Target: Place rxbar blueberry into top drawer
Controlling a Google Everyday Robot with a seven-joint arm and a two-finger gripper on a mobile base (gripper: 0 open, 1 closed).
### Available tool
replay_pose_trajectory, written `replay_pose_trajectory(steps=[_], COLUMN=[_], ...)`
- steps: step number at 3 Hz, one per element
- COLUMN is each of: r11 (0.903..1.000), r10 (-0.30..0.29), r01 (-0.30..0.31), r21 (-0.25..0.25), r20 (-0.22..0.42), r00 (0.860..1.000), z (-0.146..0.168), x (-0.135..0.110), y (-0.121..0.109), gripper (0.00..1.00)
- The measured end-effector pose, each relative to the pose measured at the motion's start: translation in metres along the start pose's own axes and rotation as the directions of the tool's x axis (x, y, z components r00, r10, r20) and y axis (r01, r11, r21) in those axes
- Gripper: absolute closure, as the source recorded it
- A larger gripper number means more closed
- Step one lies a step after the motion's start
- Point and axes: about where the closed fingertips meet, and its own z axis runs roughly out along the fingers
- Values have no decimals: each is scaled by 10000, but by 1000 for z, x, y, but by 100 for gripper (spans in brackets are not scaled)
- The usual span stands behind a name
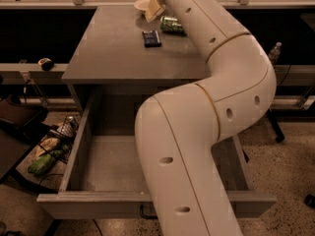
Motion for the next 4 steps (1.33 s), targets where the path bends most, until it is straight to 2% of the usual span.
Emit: replay_pose_trajectory(steps=[1,2,3,4], r11=[9934,9797,9469,9190], r10=[1133,2006,3058,3623], r01=[-1131,-2006,-3044,-3576], r21=[174,-29,-1033,-1658], r20=[-94,-55,-20,-19], r00=[9935,9797,9521,9320], z=[-1,-7,-6,9], x=[1,9,34,51], y=[15,30,43,45], gripper=[0,0,0,0])
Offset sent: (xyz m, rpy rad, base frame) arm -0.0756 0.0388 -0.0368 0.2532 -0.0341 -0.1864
